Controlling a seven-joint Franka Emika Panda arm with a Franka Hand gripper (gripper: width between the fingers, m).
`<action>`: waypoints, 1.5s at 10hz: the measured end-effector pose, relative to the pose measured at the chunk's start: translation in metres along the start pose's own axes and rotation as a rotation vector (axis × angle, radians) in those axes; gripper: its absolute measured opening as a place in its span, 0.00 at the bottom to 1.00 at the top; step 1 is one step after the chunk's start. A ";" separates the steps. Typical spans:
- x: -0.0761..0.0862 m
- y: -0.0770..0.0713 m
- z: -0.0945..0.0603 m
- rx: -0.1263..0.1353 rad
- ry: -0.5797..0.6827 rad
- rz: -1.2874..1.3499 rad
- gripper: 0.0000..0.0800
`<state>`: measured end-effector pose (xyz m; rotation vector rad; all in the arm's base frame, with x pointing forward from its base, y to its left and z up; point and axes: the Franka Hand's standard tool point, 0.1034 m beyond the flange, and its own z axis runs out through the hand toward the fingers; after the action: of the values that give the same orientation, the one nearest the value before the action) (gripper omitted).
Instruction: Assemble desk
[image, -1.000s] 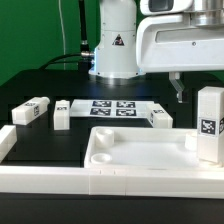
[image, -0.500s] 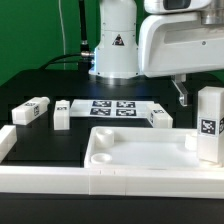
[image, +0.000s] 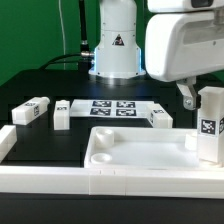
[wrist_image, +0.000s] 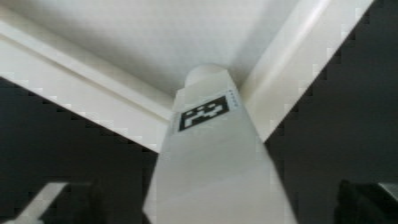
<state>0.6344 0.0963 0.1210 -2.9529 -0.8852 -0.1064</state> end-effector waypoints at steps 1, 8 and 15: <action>0.000 0.000 0.000 -0.001 -0.001 -0.068 0.81; -0.004 -0.004 0.006 -0.002 -0.016 -0.269 0.36; -0.005 -0.003 0.007 0.023 -0.005 0.178 0.36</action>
Offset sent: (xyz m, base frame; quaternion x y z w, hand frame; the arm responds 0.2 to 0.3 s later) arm -0.0066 0.0083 -0.0052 -0.0146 -0.0014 -0.2110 0.9774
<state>0.6291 0.0970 0.1136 -2.9939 -0.6158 -0.0802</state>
